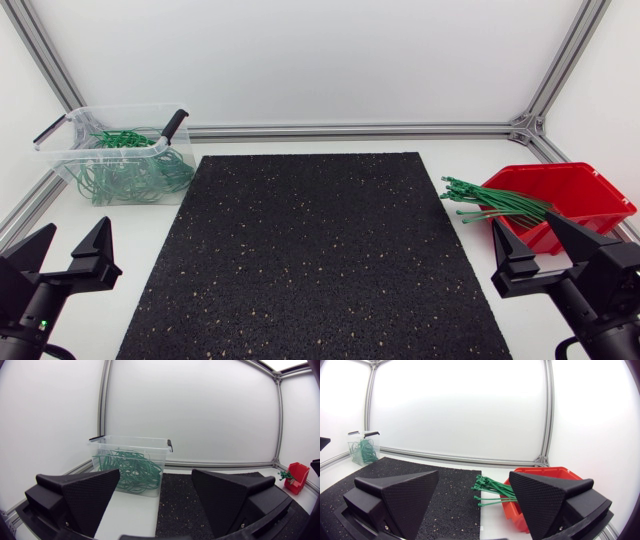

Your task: Take a green cable tie from the red box, thread the tail through the head to close it, then place it in the transparent bin on the left.

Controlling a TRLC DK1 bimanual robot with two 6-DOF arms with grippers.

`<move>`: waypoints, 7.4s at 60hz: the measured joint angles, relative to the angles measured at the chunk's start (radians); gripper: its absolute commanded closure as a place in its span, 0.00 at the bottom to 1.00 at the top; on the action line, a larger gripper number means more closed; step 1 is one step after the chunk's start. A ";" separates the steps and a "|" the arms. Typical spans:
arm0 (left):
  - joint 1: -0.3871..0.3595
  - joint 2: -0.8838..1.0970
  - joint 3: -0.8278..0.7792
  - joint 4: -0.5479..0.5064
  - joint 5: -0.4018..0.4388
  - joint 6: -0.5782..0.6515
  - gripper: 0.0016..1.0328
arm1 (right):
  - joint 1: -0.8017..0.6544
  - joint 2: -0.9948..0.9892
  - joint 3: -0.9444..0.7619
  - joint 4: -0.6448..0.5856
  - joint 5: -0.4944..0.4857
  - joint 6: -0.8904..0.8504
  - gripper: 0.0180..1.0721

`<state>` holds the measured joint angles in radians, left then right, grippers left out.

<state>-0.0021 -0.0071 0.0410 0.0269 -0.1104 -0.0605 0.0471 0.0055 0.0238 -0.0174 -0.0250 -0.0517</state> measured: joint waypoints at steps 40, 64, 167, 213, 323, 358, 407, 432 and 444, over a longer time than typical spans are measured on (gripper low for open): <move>0.000 0.000 0.000 0.000 0.000 0.000 0.03 | 0.000 0.000 0.000 0.000 0.000 0.000 0.03; 0.000 0.000 0.000 0.000 0.000 0.000 0.03 | -0.002 0.000 0.002 -0.003 -0.001 0.000 0.03; 0.000 0.000 0.000 0.000 0.000 0.000 0.03 | -0.278 1.081 0.603 -0.257 -0.147 -1.059 0.10; 0.000 0.000 0.000 0.000 0.000 0.000 0.03 | -0.303 1.379 0.301 0.438 -0.216 -1.440 0.58; 0.002 0.000 0.000 -0.001 0.000 0.000 0.03 | -0.331 1.375 0.299 0.614 -0.234 -1.603 0.94; -0.008 0.000 0.000 -0.001 0.000 0.000 0.03 | -0.331 1.048 0.837 -0.634 -0.467 -1.328 0.94; 0.026 0.264 0.217 -0.190 0.161 -0.108 0.03 | 0.135 1.126 1.140 -1.074 -0.697 -0.814 0.94; 0.115 0.660 0.570 -0.420 0.410 -0.046 0.03 | 0.303 1.268 1.128 -0.942 -0.776 -0.552 0.94; 0.056 0.772 0.654 -0.410 0.526 -0.044 0.04 | 0.319 1.365 1.128 -0.914 -0.898 -0.470 0.94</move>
<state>0.0540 0.7650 0.6949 -0.3836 0.4156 -0.1043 0.3656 1.3701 1.1519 -0.9310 -0.9230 -0.5217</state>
